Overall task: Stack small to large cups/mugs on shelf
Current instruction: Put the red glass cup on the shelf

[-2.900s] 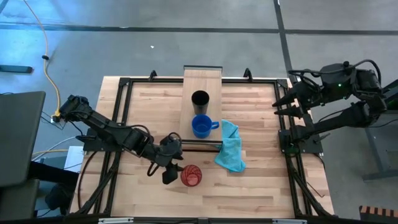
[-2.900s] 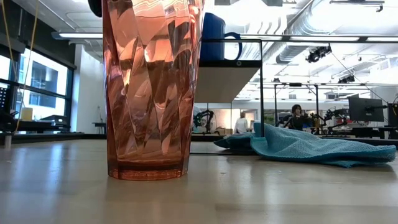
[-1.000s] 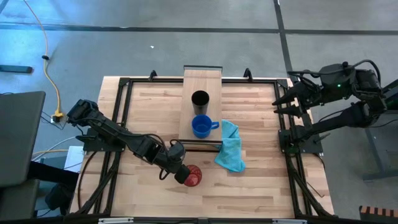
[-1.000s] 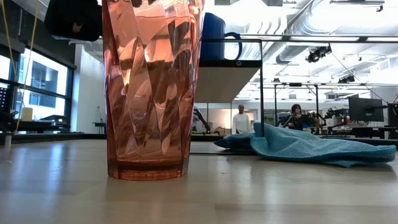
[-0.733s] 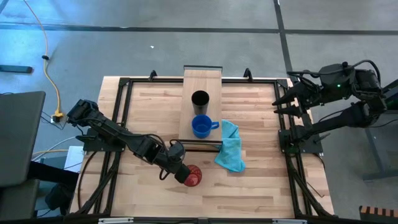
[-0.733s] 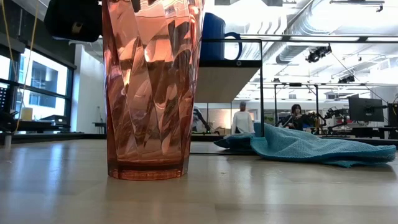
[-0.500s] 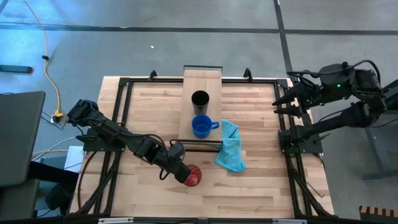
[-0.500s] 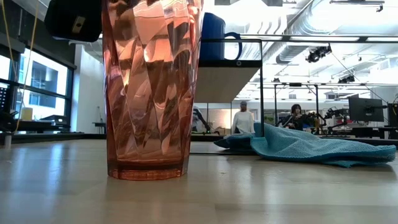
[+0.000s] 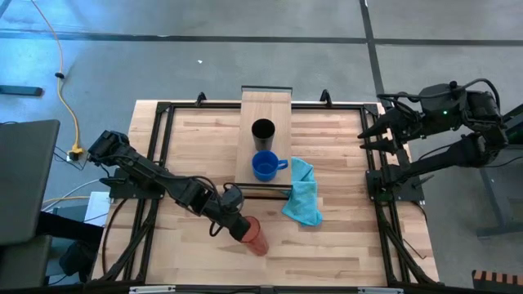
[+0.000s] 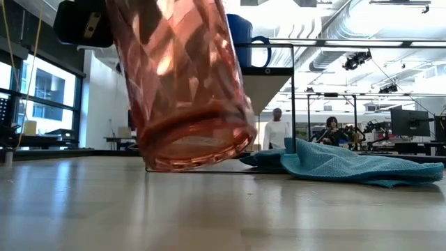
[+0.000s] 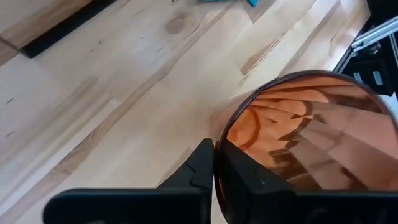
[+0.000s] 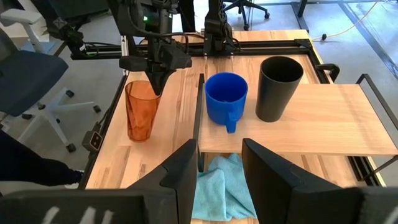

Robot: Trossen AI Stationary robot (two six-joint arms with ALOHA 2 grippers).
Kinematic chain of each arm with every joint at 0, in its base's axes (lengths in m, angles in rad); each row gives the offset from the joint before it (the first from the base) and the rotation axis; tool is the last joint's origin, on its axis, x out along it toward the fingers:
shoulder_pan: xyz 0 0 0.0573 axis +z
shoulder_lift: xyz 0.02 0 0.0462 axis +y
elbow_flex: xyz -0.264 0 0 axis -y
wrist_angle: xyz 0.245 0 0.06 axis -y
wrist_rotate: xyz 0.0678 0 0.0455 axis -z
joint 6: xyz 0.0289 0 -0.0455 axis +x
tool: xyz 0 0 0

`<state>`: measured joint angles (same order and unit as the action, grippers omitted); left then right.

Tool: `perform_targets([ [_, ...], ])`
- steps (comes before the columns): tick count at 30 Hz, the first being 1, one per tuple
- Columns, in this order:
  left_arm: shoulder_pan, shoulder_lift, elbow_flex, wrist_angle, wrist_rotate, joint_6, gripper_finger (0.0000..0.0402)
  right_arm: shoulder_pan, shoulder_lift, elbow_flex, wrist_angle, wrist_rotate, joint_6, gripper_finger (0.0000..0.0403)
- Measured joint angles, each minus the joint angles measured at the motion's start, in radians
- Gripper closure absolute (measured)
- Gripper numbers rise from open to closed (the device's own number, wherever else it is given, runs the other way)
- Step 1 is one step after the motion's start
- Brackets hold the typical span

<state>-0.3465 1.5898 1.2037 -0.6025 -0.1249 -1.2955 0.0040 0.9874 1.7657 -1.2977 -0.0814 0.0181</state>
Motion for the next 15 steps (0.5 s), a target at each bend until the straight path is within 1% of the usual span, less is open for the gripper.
perform_targets([
  [5,0.000,-0.012,0.000,-0.008,0.043,0.018,0.0395,0.000,0.000,0.000,-0.009,0.000,0.000,0.0284],
  [10,-0.001,-0.048,0.000,-0.024,0.064,0.038,0.0397,0.000,0.000,0.000,-0.011,0.000,0.000,0.0284],
  [15,0.000,-0.107,0.000,-0.037,0.017,0.062,0.0398,0.000,-0.001,0.000,-0.016,0.000,0.000,0.0284],
])
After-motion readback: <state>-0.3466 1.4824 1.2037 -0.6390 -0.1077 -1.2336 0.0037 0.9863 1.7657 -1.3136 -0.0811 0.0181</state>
